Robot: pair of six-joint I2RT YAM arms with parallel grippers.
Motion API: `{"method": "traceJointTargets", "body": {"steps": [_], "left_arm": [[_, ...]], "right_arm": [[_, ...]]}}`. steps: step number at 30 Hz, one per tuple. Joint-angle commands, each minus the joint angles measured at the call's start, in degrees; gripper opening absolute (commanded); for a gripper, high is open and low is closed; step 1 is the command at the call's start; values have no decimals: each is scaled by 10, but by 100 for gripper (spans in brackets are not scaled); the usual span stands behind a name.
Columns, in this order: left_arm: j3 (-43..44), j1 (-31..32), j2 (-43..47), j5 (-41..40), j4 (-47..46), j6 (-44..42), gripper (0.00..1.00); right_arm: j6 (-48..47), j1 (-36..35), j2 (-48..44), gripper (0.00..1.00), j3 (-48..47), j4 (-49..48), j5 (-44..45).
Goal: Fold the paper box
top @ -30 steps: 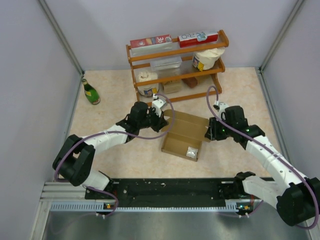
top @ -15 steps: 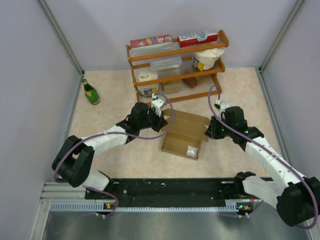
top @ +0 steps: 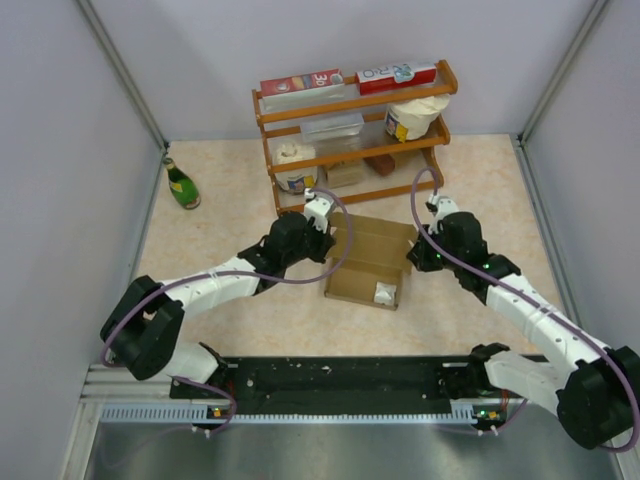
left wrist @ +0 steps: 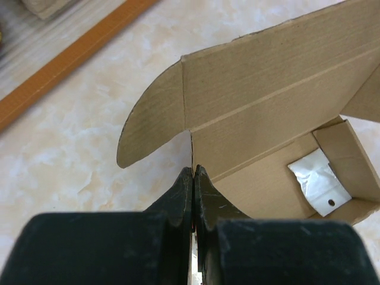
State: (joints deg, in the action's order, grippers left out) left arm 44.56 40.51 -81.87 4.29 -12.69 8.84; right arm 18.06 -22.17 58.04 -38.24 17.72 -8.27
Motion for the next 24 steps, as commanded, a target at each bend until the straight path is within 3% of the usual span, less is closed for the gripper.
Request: {"method": "traceJointTargets", "body": {"steps": [1,5,15,24], "left_arm": [[5,16,25,-78,-37,27,0],[6,22,22,-122,-54,34,0],[-3,44,0,-128,-110,49,0],[-22,82,-24,-184,-166,43,0]], "right_arm": [[5,-44,8,1,-9,-86,51],[8,-67,16,0,-3,-121,94],[0,-87,44,0,16,-220,156],[-16,-135,67,0,57,-317,243]]}}
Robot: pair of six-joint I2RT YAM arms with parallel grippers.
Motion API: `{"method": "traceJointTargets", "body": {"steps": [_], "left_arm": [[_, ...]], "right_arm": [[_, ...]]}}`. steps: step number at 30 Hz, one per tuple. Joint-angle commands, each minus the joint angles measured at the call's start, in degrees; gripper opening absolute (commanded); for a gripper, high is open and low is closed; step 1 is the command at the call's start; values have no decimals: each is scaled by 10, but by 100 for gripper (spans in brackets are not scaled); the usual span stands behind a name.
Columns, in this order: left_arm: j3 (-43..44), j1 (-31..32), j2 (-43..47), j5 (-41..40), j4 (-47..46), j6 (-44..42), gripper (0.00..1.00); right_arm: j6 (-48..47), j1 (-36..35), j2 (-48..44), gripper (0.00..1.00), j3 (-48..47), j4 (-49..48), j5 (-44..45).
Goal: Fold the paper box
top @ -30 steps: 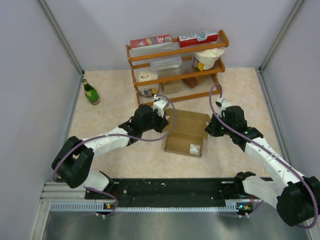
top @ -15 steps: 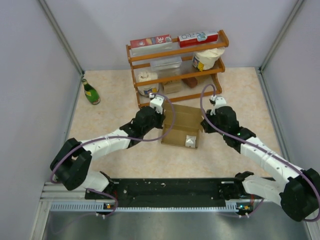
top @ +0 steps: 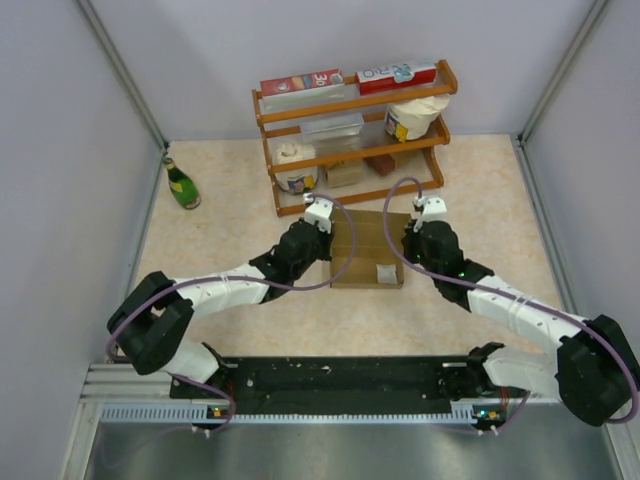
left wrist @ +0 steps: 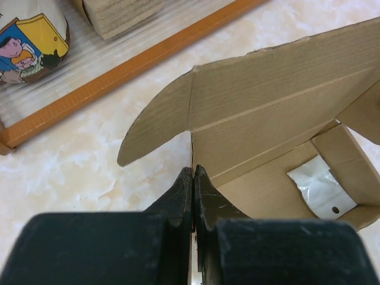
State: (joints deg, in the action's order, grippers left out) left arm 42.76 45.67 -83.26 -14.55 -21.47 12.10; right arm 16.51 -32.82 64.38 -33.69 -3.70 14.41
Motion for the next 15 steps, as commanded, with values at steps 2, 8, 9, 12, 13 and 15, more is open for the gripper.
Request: {"method": "traceJointTargets", "body": {"steps": [2,8,9,12,13,15], "left_arm": [[-6,39,-15,-18,-82,12,0],[-15,69,-19,-70,-88,21,0],[-15,73,-21,-76,-87,23,0],[0,79,-23,-81,-65,40,0],[5,80,-24,-82,-54,45,0],[16,81,-24,-80,-32,57,0]], "right_arm": [[0,-34,1,0,21,-117,21],[6,-59,-5,0,35,-129,41],[7,-63,-6,0,35,-128,44],[8,-77,-14,0,36,-128,57],[8,-79,-17,0,37,-126,60],[9,-83,-26,0,38,-120,65]]}}
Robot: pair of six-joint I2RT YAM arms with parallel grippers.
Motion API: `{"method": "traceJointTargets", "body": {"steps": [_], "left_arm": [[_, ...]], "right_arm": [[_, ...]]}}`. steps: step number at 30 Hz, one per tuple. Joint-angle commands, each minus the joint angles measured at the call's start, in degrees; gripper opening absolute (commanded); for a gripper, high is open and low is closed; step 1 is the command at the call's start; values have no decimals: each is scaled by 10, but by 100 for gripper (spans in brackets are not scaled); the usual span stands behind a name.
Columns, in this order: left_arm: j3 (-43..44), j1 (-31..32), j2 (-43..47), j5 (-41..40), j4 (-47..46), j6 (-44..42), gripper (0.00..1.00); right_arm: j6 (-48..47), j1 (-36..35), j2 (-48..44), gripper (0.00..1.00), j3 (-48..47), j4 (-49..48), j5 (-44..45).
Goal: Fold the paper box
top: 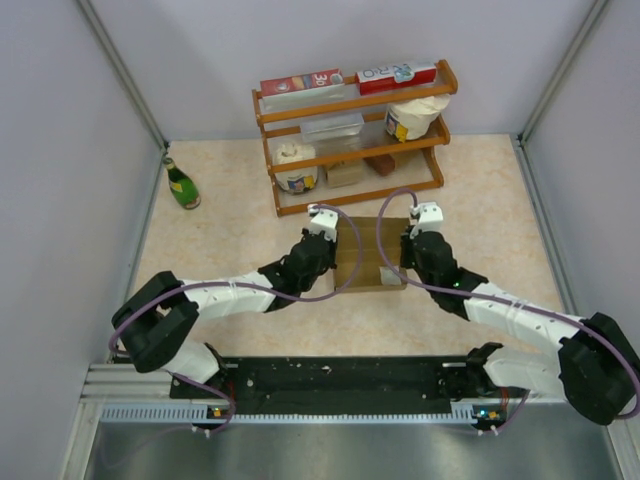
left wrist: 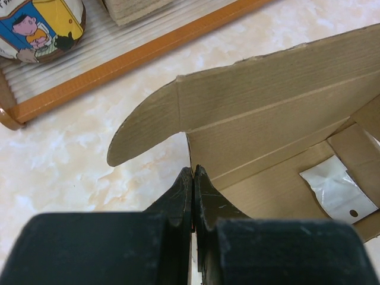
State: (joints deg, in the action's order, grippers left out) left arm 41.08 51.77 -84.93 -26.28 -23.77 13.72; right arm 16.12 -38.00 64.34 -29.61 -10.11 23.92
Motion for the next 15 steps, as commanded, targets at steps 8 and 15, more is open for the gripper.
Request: {"method": "traceJointTargets", "body": {"steps": [8,15], "left_arm": [[44,21,-3,83,14,68,0],[53,21,-10,127,21,94,9]], "right_arm": [[22,-38,-52,0,9,-42,-28],[34,-45,-63,0,17,-40,-26]]}}
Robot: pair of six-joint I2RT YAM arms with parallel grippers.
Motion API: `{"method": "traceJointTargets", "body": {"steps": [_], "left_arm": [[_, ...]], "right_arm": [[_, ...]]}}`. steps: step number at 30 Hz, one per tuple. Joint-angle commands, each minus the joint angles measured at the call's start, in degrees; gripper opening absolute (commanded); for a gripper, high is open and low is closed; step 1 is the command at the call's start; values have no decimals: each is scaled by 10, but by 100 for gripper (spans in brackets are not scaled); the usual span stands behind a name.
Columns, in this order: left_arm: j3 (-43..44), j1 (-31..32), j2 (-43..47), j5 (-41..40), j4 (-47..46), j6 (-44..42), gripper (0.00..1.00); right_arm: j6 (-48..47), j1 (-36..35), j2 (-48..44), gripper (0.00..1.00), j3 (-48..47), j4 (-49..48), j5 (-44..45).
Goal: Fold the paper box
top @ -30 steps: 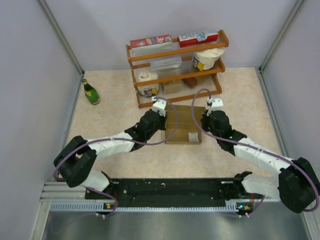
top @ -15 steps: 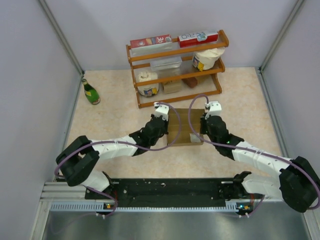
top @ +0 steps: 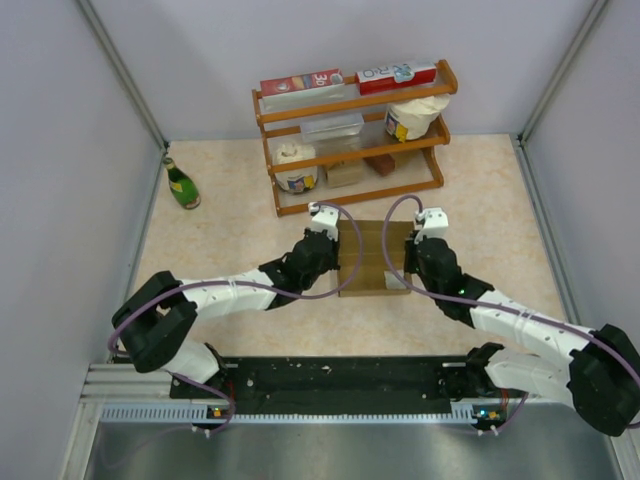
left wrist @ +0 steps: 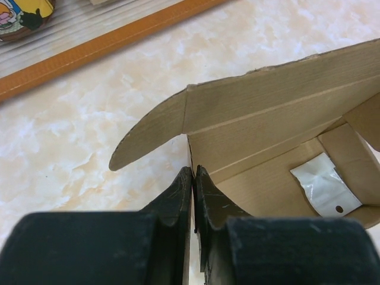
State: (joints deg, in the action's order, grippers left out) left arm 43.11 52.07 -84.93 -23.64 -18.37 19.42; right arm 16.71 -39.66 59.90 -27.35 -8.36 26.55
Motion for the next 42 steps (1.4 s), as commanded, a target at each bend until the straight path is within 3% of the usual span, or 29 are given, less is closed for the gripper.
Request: {"method": "traceJointTargets", "body": {"steps": [1,10,18,34,42], "left_arm": [[33,18,-11,106,-33,40,11],[43,18,-16,132,-19,58,16],[43,18,-28,145,-19,69,0],[100,18,-38,60,-8,11,0],[116,18,-51,83,-8,30,1]], "right_arm": [[29,-29,-22,0,-3,-56,-50],[36,-33,-38,0,5,-51,-39],[40,-34,-45,0,27,-68,-40],[1,-35,-69,0,51,-141,-58],[2,-38,-46,0,68,-186,-68]]}}
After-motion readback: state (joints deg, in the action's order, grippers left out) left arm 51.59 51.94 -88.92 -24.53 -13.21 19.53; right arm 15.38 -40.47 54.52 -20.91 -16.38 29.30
